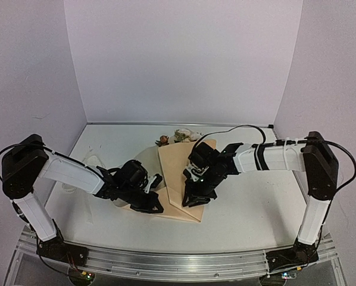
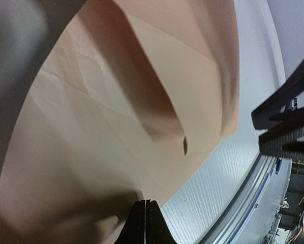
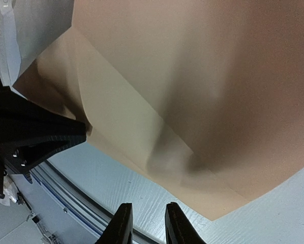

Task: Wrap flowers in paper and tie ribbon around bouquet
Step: Press the fold line on the 2/3-folded wrapping paper, then press the fold line on the 1/4-folded wrapping paper.

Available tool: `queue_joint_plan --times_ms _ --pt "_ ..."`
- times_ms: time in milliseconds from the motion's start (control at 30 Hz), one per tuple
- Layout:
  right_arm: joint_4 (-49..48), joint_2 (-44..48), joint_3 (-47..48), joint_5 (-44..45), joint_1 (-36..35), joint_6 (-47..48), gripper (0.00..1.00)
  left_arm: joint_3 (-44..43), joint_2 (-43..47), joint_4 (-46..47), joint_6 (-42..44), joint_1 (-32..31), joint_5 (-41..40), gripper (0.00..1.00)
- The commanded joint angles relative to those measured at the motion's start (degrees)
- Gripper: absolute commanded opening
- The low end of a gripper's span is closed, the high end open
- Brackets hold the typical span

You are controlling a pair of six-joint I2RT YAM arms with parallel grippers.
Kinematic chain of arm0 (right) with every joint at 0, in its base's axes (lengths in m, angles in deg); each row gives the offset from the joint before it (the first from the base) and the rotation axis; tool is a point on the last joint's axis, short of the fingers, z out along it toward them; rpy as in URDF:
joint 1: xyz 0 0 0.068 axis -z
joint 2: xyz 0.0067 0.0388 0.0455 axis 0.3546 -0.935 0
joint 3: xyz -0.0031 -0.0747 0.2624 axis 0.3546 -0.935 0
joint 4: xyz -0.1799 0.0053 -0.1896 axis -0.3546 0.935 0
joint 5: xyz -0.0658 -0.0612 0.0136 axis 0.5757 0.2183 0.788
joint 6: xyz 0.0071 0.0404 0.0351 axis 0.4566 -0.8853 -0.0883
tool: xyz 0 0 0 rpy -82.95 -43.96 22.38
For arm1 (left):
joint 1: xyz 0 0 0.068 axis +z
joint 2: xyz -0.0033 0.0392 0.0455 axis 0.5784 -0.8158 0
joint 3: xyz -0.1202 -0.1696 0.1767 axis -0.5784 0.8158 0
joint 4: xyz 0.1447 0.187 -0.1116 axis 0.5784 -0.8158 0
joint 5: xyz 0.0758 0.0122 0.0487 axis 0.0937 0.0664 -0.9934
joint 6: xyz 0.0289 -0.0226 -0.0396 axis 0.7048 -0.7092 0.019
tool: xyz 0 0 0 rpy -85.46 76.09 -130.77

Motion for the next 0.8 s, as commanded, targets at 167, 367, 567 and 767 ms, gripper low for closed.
queue_joint_plan --times_ms 167,367,567,767 --pt "2.9 -5.2 5.4 2.3 -3.0 0.7 0.25 1.8 -2.8 2.2 -2.0 0.5 -2.5 0.02" --pt "3.0 -7.3 5.2 3.2 -4.8 0.7 0.24 1.9 -2.7 2.0 -2.1 0.5 -2.5 0.02" --pt "3.1 -9.4 4.6 3.9 -5.6 0.5 0.23 1.2 0.6 2.3 0.5 0.3 -1.9 0.05" --pt "3.1 -11.1 4.2 4.3 -5.7 -0.2 0.21 0.2 2.3 5.2 5.1 -2.0 -0.8 0.09"
